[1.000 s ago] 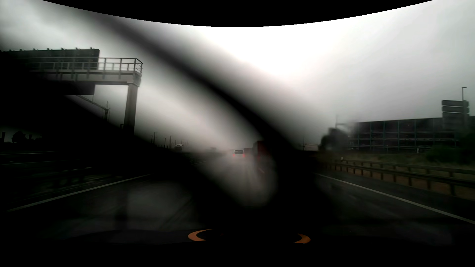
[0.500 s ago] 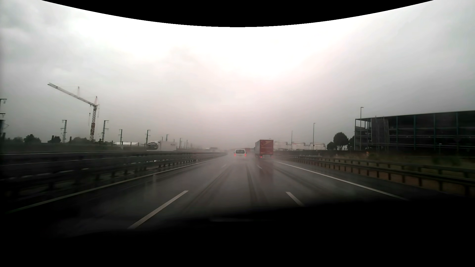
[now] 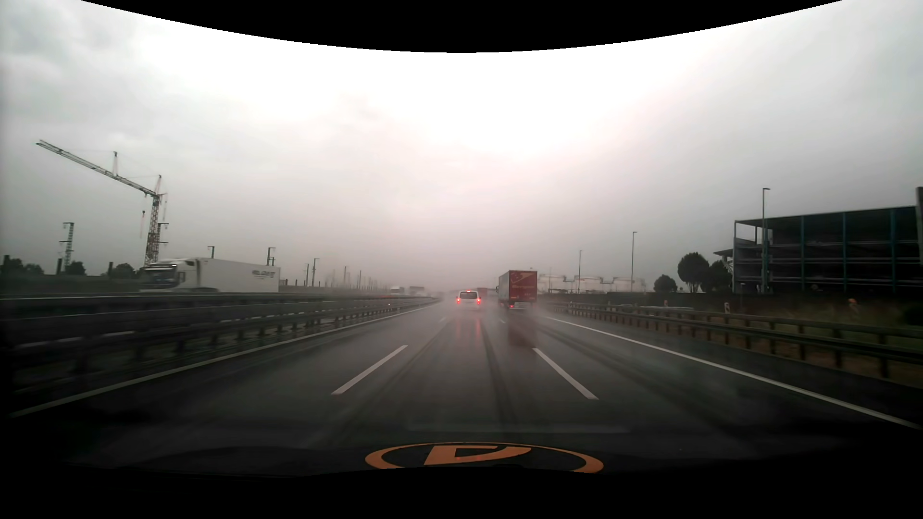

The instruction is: Follow the waypoints while adhering to traffic rules and regulations

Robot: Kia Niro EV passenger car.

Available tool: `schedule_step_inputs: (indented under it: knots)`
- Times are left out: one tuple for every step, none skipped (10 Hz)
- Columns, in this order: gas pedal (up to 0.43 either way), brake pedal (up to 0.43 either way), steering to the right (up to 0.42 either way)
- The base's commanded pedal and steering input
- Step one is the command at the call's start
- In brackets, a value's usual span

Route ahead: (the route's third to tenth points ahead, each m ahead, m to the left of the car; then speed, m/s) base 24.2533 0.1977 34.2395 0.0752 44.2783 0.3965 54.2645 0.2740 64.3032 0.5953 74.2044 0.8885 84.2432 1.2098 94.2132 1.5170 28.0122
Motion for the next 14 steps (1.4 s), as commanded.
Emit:
schedule_step_inputs:
  knots:
    - [0.209,0.0,0.0]
    - [0.197,0.0,-0.001]
    - [0.157,0.0,-0.001]
    - [0.13,0.0,0.0]
    - [0.098,0.0,-0.001]
    - [0.047,0.0,0.0]
    - [0.0,0.0,-0.001]
    - [0.0,0.0,-0.002]
    - [0.0,0.0,-0.003]
    - [0.0,0.0,-0.004]
    - [0.0,0.0,-0.004]
    - [0.0,0.0,-0.004]
    - [0.0,0.0,-0.004]
    - [0.0,0.0,-0.003]
